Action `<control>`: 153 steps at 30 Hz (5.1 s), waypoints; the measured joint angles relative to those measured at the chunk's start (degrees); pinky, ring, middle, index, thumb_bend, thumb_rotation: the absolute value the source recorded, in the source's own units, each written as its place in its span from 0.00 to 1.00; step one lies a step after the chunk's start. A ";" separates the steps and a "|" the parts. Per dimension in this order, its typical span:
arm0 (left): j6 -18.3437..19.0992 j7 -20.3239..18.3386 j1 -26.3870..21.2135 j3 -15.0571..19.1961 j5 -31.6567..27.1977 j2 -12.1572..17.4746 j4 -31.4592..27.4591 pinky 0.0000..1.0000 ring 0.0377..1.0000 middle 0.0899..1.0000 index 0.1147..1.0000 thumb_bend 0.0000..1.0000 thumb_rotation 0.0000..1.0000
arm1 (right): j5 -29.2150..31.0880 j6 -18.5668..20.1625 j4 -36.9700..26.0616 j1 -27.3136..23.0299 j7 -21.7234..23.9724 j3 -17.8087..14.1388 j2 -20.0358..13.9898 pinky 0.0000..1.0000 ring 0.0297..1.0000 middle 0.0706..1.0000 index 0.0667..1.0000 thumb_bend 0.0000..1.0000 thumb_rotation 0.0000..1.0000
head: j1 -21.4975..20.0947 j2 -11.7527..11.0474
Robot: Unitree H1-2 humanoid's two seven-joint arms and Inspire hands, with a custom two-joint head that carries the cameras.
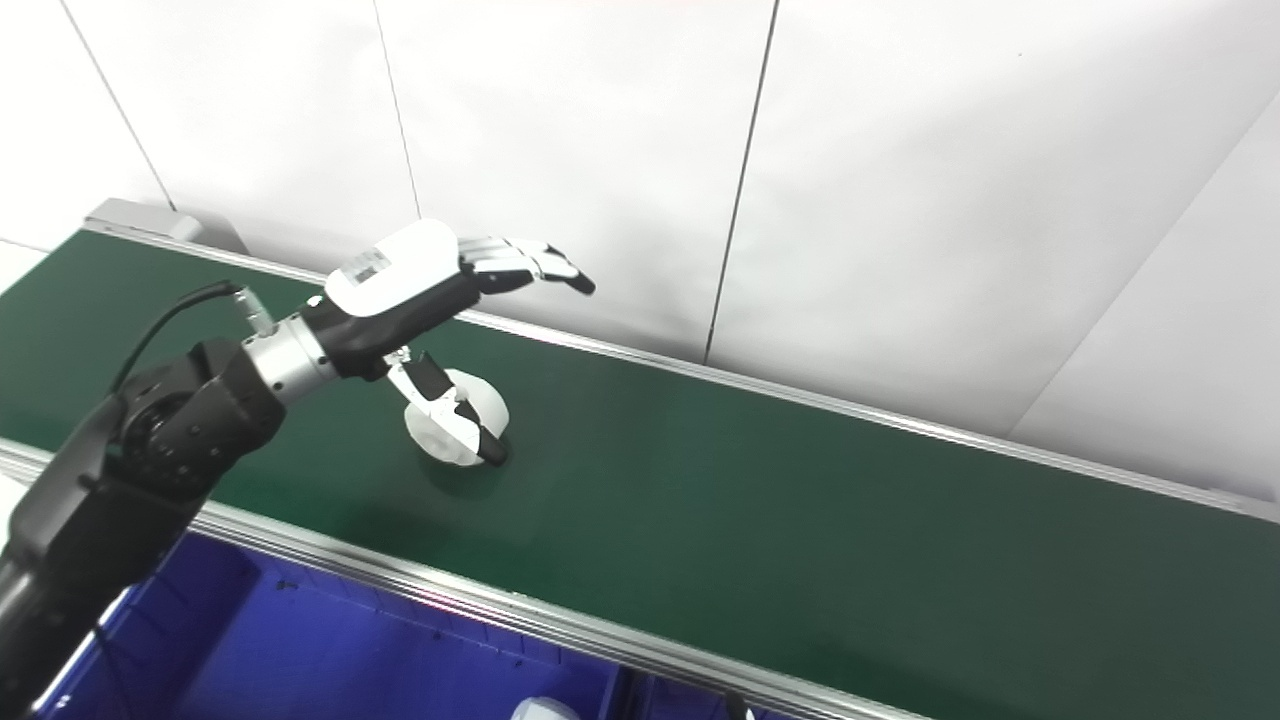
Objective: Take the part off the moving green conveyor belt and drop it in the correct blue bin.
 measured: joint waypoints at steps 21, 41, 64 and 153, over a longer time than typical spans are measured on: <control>2.99 -1.98 -4.93 -6.85 12.90 -1.07 14.75 0.77 0.82 0.82 0.82 1.00 0.24 | -2.65 0.00 -1.00 0.31 -0.07 0.04 0.82 1.00 0.96 1.00 1.00 0.80 0.89 | -1.41 1.05; 12.76 11.57 1.97 -9.04 23.01 -11.74 17.77 0.78 0.85 0.84 0.84 1.00 0.21 | -2.18 0.00 -2.10 0.89 0.01 0.29 1.11 1.00 0.96 1.00 1.00 0.81 0.87 | -2.90 2.02; 14.53 13.89 -5.58 -18.49 27.41 -12.83 28.28 0.37 0.45 0.59 0.45 0.53 0.00 | -2.39 0.02 -2.80 1.30 0.06 0.90 1.37 0.99 0.94 1.00 1.00 0.83 0.88 | -3.78 2.73; 11.28 12.18 43.86 0.45 29.81 -9.00 -6.38 0.18 0.36 0.46 0.42 0.50 0.00 | 6.72 13.50 -17.84 0.40 9.73 -3.85 -2.43 0.96 0.91 1.00 1.00 0.82 0.84 | 13.80 16.17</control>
